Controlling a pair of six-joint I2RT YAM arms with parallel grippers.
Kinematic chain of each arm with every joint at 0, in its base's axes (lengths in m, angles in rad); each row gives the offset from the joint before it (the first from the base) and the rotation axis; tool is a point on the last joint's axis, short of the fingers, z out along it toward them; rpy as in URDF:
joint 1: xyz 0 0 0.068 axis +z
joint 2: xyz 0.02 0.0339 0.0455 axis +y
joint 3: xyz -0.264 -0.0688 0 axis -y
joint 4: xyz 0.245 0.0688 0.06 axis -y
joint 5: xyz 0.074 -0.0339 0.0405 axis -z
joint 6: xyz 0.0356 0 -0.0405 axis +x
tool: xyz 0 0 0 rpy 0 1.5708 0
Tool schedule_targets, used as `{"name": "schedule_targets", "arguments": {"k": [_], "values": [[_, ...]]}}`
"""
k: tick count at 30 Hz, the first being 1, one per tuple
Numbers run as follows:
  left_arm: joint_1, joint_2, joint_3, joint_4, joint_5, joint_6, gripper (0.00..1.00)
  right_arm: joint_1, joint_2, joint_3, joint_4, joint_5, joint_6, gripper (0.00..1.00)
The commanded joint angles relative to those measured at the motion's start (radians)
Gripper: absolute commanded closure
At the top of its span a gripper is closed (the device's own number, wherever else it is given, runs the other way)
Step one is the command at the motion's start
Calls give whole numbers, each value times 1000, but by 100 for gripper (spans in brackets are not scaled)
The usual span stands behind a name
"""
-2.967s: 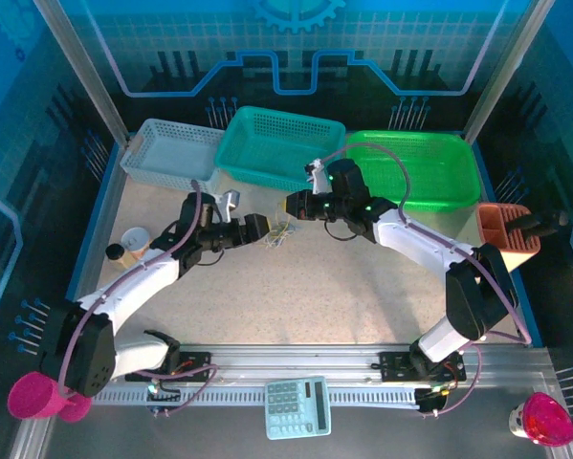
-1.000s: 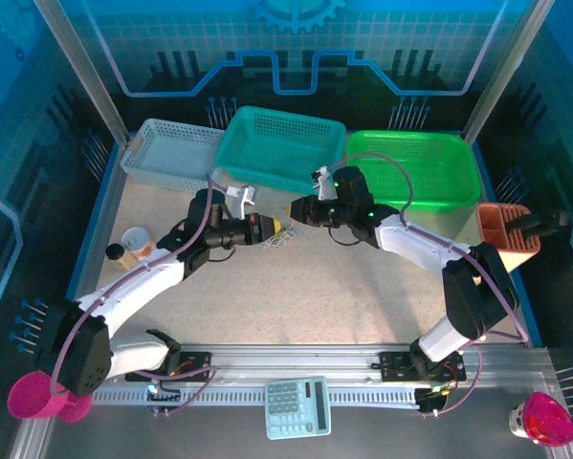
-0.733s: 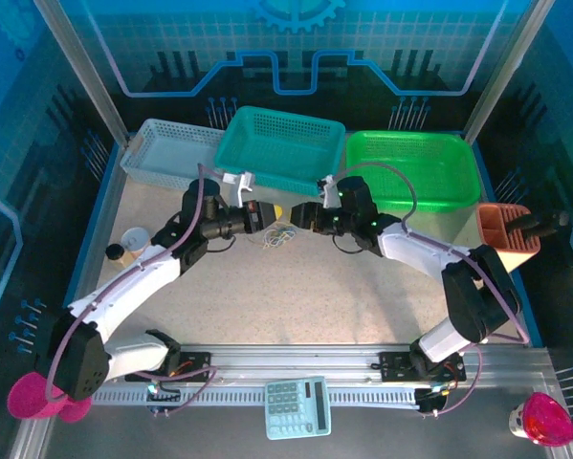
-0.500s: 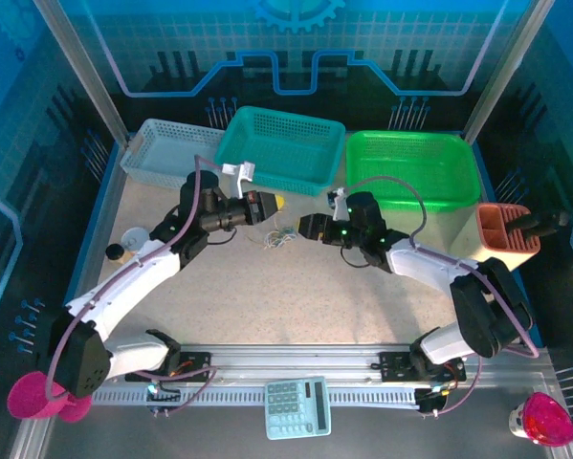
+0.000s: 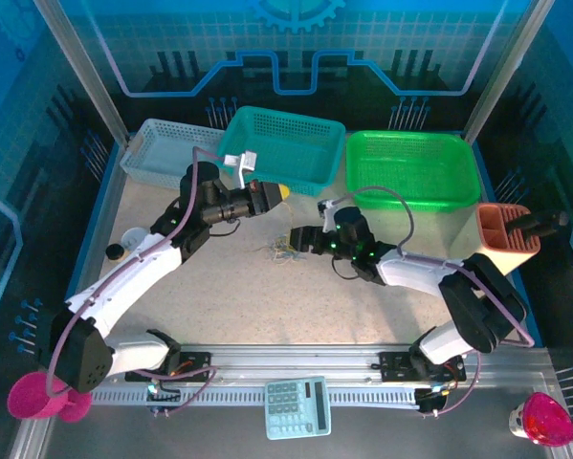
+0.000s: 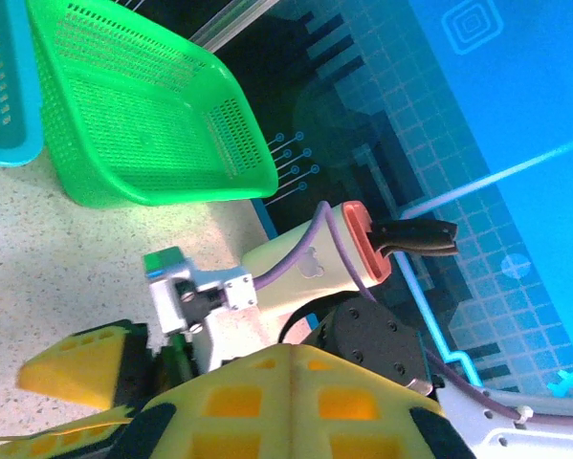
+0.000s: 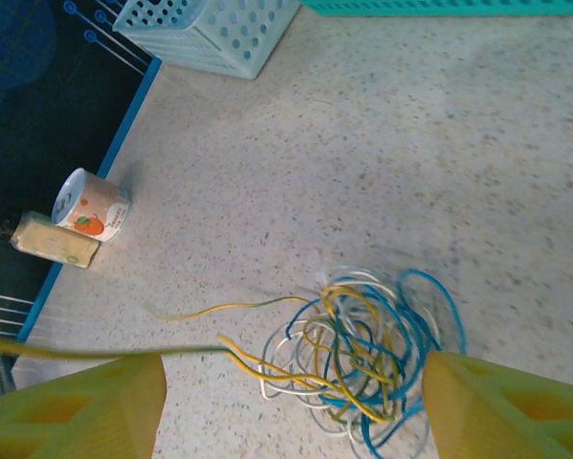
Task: Untangle the cables
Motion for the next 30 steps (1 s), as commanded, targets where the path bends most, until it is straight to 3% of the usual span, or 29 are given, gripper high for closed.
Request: {"name": "schedule_targets", "arguments": {"k": [1,10,23,27,30], "values": [[-14,14,38,25,23,-27,100,43,52,71,5,101,-77,24],[-28,18,86,26,26,-73,100,68,178,135,29,192,-30,26],[-38,48,345,56,54,-185,100,65,249,130,41,279,43,47],[-39,70,445,7,52,-160,100,64,247,104,47,282,53,47],[-36,83,505,-51,39,-106,100,65,231,86,48,274,56,41]]}}
